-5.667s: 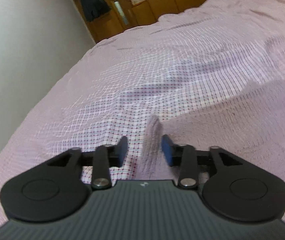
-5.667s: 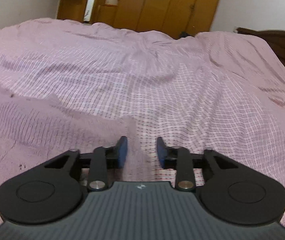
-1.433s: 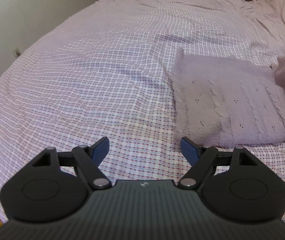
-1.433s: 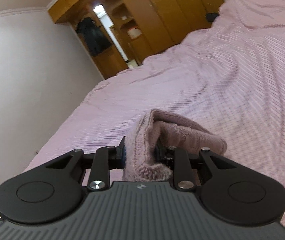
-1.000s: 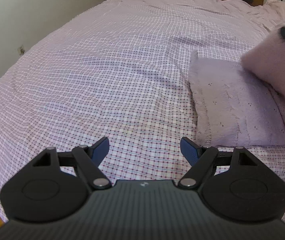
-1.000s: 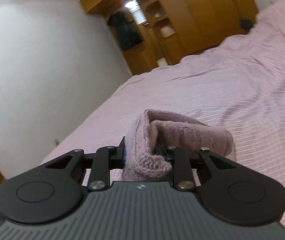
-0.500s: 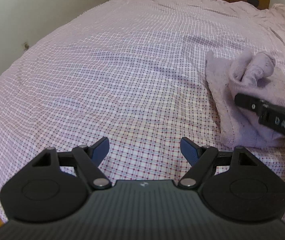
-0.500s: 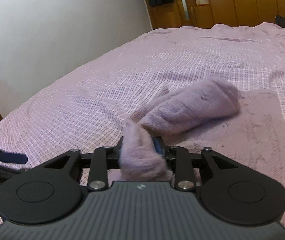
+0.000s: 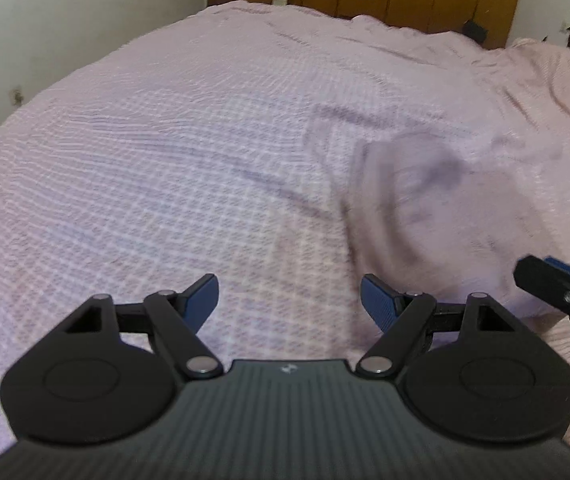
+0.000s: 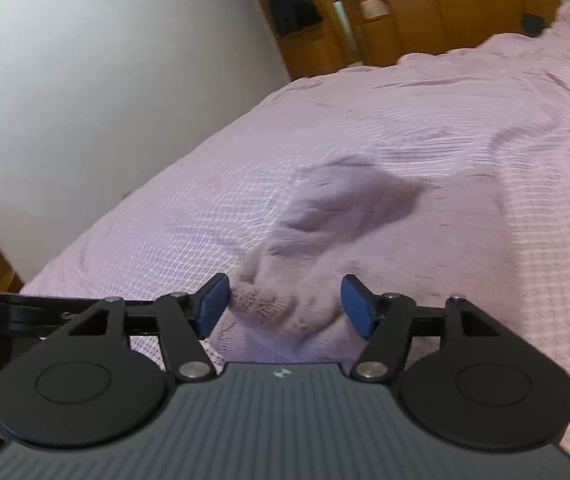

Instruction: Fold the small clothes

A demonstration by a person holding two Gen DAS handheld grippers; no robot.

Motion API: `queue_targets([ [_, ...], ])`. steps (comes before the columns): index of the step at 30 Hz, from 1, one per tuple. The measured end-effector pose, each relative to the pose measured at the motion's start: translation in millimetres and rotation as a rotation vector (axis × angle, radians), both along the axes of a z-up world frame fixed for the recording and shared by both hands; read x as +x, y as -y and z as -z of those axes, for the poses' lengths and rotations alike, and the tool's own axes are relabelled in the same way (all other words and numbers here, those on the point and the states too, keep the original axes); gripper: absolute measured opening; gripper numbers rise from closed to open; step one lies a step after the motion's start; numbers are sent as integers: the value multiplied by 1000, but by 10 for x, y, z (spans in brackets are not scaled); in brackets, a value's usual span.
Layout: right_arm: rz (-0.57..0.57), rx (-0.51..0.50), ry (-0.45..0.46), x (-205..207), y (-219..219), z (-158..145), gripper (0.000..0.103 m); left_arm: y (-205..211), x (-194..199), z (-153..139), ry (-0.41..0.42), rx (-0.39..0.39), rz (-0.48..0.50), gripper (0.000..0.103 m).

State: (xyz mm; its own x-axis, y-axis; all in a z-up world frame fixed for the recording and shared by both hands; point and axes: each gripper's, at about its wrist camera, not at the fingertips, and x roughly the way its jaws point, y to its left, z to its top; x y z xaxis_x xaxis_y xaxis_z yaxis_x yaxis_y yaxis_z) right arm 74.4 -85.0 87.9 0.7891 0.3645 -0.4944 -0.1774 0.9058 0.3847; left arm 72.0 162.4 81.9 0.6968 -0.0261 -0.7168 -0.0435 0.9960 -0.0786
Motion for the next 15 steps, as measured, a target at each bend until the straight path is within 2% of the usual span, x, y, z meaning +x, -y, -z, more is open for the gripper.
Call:
queue_targets([
  [6,144,38,-51,-180,424,-39,71,164,222,47,22,-50,16,79],
  [9,195,13,-72,-189,589,-4,72,272,360,96,35,-57,27,79],
  [15,288,30,-114,-110,858,180,73,565,636,186,86,7,80,79],
])
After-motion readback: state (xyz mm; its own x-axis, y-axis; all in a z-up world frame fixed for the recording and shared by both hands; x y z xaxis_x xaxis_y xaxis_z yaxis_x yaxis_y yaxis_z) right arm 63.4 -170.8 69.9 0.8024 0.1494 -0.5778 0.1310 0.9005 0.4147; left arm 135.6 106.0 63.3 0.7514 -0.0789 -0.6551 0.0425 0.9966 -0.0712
